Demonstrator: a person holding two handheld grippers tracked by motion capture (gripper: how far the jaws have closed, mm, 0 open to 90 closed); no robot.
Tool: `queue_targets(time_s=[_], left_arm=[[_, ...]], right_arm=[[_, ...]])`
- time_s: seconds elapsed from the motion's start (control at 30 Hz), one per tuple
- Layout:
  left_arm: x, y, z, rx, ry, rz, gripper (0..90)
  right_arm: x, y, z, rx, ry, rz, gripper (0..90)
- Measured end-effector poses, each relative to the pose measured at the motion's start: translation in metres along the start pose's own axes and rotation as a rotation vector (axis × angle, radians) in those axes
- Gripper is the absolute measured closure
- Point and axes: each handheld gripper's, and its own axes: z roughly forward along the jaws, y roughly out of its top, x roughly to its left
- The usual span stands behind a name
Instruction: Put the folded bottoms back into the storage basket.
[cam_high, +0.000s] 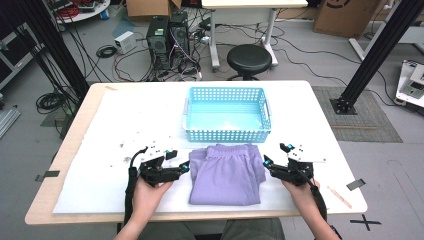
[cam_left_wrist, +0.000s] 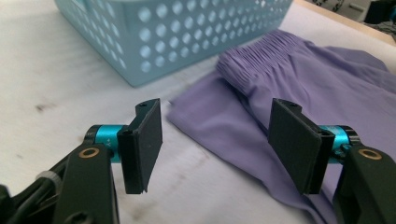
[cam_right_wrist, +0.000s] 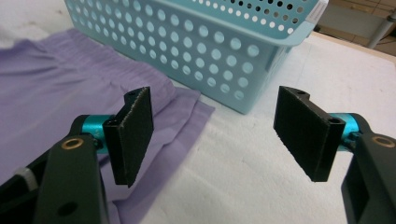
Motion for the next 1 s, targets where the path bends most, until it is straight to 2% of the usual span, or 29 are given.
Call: queue_targets(time_s=[0.1,0.37,0.57,0.73,0.77,0.83,0.9,1.0], left_arm=[[-0.007,-0.003,0.002,0.026,-0.022,-0.027,35.4],[-0.017,-0.013,0.005,0.091,-0.069,-0.151,34.0],[-0.028,-0.016,0.011,0.129,-0.113,-0.177,33.6],[-0.028,-0.018,0.020,0.183,-0.087,-0.184,33.7],[-0.028,-0.018,0.020,0.179,-0.078,-0.182,35.1],[-0.027,-0.018,0.019,0.181,-0.080,-0.185,39.0],[-0.026,-0.018,0.019,0.180,-0.083,-0.191,39.2],[-0.028,-0.018,0.020,0.181,-0.066,-0.174,39.5]], right_arm=[[0.001,-0.002,0.000,0.006,-0.022,-0.045,29.5],[0.003,-0.002,-0.001,0.018,0.010,-0.005,29.1],[0.009,-0.001,-0.003,0.038,0.066,0.073,21.6],[0.019,-0.001,-0.002,0.055,0.111,0.077,20.4],[0.020,-0.001,-0.001,0.064,0.119,0.079,20.0],[0.022,-0.001,0.001,0.085,0.143,0.104,19.9],[0.021,-0.001,0.003,0.126,0.177,0.142,19.9],[0.021,-0.003,0.008,0.175,0.184,0.174,19.8]])
